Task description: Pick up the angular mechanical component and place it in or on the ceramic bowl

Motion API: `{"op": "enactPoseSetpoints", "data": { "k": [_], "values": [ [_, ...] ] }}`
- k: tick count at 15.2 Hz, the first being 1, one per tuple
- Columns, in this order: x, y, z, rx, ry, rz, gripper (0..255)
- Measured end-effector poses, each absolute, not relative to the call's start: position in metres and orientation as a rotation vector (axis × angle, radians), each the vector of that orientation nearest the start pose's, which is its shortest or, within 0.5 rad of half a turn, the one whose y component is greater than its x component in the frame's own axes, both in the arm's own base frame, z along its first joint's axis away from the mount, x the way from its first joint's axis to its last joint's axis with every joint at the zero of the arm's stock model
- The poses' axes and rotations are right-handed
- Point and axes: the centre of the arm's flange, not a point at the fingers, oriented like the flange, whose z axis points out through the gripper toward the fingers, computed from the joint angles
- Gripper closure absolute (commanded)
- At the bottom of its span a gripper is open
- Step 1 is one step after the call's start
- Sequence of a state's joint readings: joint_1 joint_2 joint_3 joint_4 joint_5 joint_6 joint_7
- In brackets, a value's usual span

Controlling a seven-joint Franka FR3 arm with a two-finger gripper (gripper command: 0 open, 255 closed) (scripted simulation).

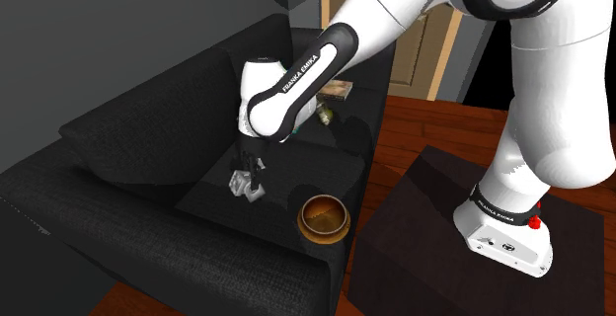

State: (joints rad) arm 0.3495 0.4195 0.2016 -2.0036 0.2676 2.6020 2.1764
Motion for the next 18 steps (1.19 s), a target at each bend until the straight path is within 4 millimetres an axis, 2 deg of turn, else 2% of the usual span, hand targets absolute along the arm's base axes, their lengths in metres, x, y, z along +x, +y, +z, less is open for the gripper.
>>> {"op": "enactPoseSetpoints", "data": {
  "k": [2, 6, 18],
  "values": [
    [0.537, 0.318, 0.276, -1.727, 2.335, 0.287, 255],
    [0.507, 0.297, 0.282, -1.728, 2.335, 0.288, 255],
    [0.374, 0.208, 0.288, -1.729, 2.335, 0.286, 255]
  ]
}}
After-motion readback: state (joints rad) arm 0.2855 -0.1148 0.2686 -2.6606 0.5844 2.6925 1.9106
